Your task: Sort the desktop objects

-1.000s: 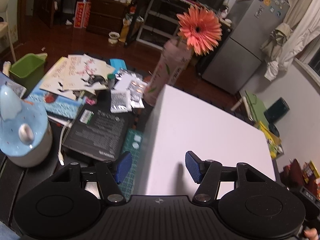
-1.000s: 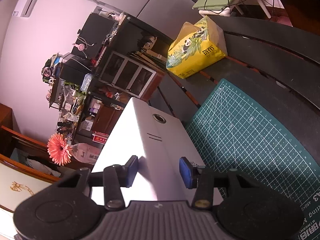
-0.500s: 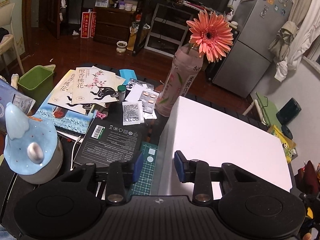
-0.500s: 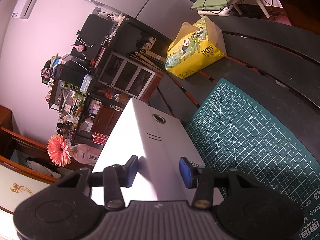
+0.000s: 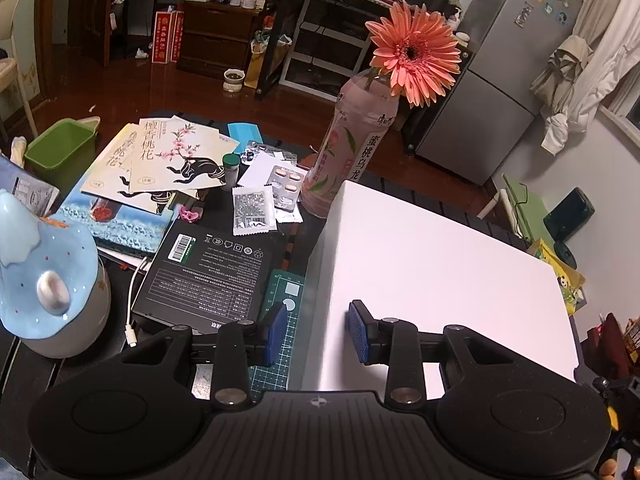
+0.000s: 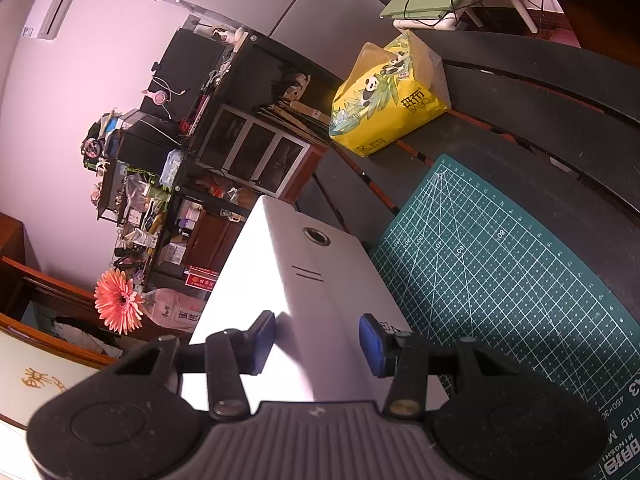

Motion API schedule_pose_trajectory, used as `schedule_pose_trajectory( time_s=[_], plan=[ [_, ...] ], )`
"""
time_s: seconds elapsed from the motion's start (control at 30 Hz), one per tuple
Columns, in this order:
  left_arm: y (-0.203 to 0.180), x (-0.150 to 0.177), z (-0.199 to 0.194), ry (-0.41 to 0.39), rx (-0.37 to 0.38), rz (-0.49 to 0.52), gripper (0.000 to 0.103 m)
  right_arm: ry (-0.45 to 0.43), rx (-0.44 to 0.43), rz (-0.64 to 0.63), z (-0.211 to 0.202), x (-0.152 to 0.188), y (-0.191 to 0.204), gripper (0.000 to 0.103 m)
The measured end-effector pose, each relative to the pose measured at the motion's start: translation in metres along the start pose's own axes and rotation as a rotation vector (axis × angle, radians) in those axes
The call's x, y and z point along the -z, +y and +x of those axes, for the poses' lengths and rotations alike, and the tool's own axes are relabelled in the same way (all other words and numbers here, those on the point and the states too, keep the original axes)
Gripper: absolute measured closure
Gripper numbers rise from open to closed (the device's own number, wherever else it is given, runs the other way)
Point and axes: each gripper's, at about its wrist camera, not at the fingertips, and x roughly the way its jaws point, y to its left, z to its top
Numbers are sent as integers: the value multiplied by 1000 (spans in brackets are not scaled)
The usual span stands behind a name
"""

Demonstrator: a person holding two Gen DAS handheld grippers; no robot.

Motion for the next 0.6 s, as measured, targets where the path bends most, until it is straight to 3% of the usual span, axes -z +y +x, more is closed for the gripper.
schedule_pose_trajectory(
  time_s=[0.4, 0.5, 0.6],
  plan=[
    [4, 0, 4, 7, -30, -4, 48, -1, 3, 0, 0, 1, 0, 58],
    [8, -1, 4, 7, -14, -25, 48, -1, 3, 0, 0, 2, 0, 58],
    [9, -2, 0, 17, -13, -37, 56, 3, 3, 1, 1, 1, 0, 58]
  ],
)
